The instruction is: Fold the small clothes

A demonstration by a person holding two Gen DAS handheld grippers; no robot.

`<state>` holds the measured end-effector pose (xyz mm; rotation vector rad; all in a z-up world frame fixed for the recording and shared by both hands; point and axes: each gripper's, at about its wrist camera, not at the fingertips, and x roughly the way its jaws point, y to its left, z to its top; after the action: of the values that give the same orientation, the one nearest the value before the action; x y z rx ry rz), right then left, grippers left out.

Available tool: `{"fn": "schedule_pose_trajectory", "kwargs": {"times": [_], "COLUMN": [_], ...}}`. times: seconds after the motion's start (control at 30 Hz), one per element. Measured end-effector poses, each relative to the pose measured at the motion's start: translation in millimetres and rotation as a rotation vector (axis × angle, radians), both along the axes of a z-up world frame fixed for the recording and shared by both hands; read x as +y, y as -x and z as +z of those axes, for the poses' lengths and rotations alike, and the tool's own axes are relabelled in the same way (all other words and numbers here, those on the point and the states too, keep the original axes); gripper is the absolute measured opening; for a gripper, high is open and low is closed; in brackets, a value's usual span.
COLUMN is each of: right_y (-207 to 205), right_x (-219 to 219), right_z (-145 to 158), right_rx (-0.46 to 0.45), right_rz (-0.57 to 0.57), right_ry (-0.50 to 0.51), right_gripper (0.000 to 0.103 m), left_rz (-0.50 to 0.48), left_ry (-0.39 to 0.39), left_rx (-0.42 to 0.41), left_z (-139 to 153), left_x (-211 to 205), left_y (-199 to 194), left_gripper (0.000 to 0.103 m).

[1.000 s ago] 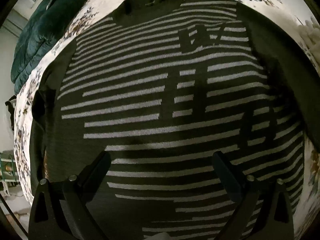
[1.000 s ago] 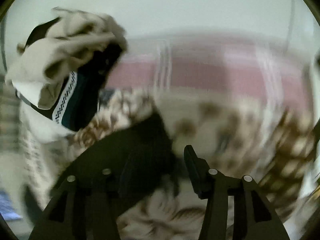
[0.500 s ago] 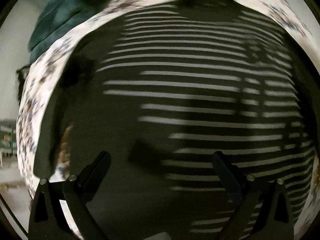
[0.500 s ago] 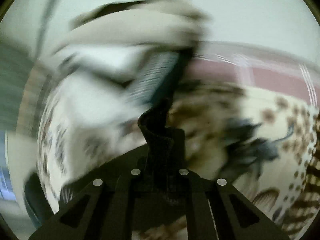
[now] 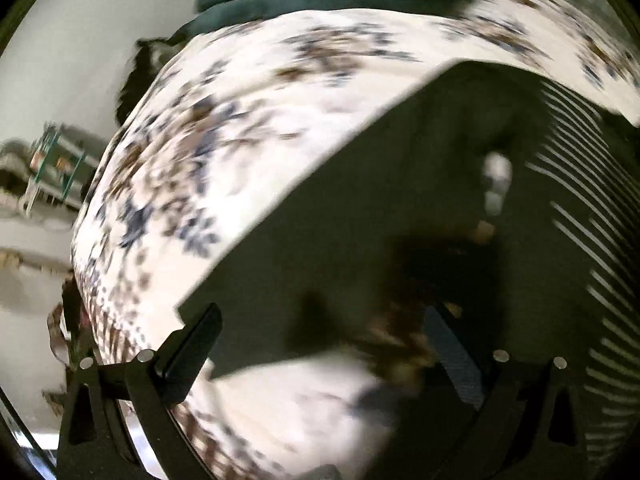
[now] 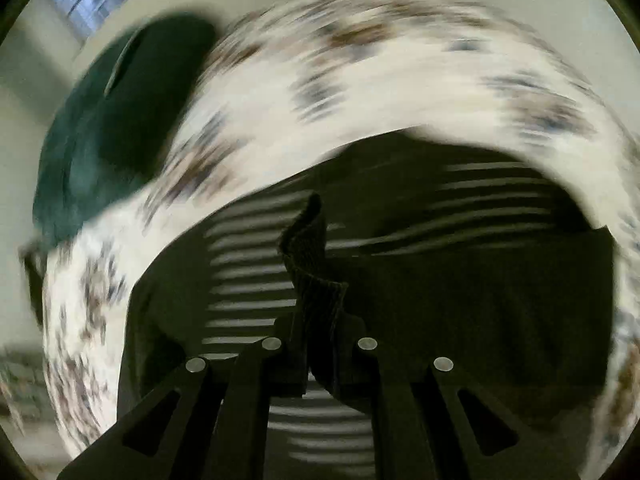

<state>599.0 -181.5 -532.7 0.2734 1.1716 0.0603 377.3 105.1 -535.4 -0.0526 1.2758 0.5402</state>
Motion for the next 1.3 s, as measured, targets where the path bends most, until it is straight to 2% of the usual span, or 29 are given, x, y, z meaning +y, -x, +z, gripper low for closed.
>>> {"fn": "schedule_pose_trajectory", "kwargs": {"times": [0.1, 0.17, 0.23, 0.27, 0.3, 0.33, 0.37, 0.4, 0.43, 0.5, 0.63, 0.77, 0.9, 0.93, 0.97, 1.0, 1.03, 1.07, 1.1, 1.2, 1.3], "right_y": [-18, -12, -8, -8, -7, -3, 1, 7, 17, 44, 95, 145, 175, 178, 182, 184, 187, 189, 190, 191, 190], "right_x": [108, 159, 194, 197, 198, 190, 179, 167, 151, 113, 60, 13, -7, -7, -9, -8, -8, -8, -7, -4, 0], "right_z": [-27, -42, -59, -65, -70, -70, -66, -60, -52, -34, -25, -34, -57, -63, -67, -72, -76, -79, -81, -81, -76], "right_rx": [0.013, 0.037, 0.072, 0.112, 0.144, 0.176, 0.194, 0.199, 0.194, 0.193, 0.236, 0.309, 0.368, 0.378, 0.387, 0.394, 0.402, 0.408, 0.409, 0.407, 0.39], "right_rz": [0.171, 0.244, 0.291, 0.313, 0.321, 0.316, 0.3, 0.28, 0.254, 0.205, 0.129, 0.047, -0.008, -0.018, -0.022, -0.024, -0.029, -0.031, -0.031, -0.027, -0.007], "right_ry": [0.1, 0.143, 0.186, 0.194, 0.177, 0.116, 0.062, 0.024, -0.002, -0.03, 0.0, 0.012, 0.016, 0.02, 0.022, 0.028, 0.036, 0.033, 0.032, 0.036, 0.041], "right_gripper": [0.008, 0.008, 0.009, 0.011, 0.022, 0.03, 0.049, 0.064, 0.067, 0.068, 0.073, 0.073, 0.073, 0.073, 0.073, 0.073, 0.073, 0.073, 0.073, 0.073, 0.073], "left_rz": [0.043, 0.066, 0.086, 0.099, 0.111, 0.121, 0.134, 0.147, 0.164, 0.209, 0.289, 0.351, 0.41, 0.403, 0.388, 0.363, 0.336, 0.304, 0.282, 0.274, 0.304], "left_ry": [-0.014, -0.013, -0.01, 0.005, 0.023, 0.032, 0.049, 0.079, 0.111, 0.18, 0.279, 0.348, 0.54, 0.584, 0.608, 0.61, 0.575, 0.534, 0.523, 0.515, 0.503], "left_rx": [-0.013, -0.018, -0.011, -0.014, -0.018, -0.021, -0.024, -0.027, -0.03, -0.03, -0.033, -0.035, -0.122, -0.138, -0.134, -0.122, -0.099, -0.085, -0.098, -0.186, -0.268], "left_z": [-2, -4, -7, -7, -7, -6, -4, -3, -2, -1, -7, -28, -53, -59, -67, -72, -75, -76, -72, -47, -19], "left_x": [37, 58, 77, 88, 98, 105, 114, 121, 129, 142, 164, 179, 184, 182, 176, 171, 165, 160, 159, 171, 206], "left_y": [9, 16, 20, 23, 28, 32, 38, 45, 53, 73, 111, 132, 122, 115, 103, 92, 82, 72, 66, 59, 56], "left_gripper": [0.103, 0.103, 0.103, 0.103, 0.103, 0.103, 0.103, 0.103, 0.103, 0.103, 0.103, 0.102, 0.1, 0.086, 0.078, 0.063, 0.041, 0.028, 0.003, 0.003, 0.003]}}
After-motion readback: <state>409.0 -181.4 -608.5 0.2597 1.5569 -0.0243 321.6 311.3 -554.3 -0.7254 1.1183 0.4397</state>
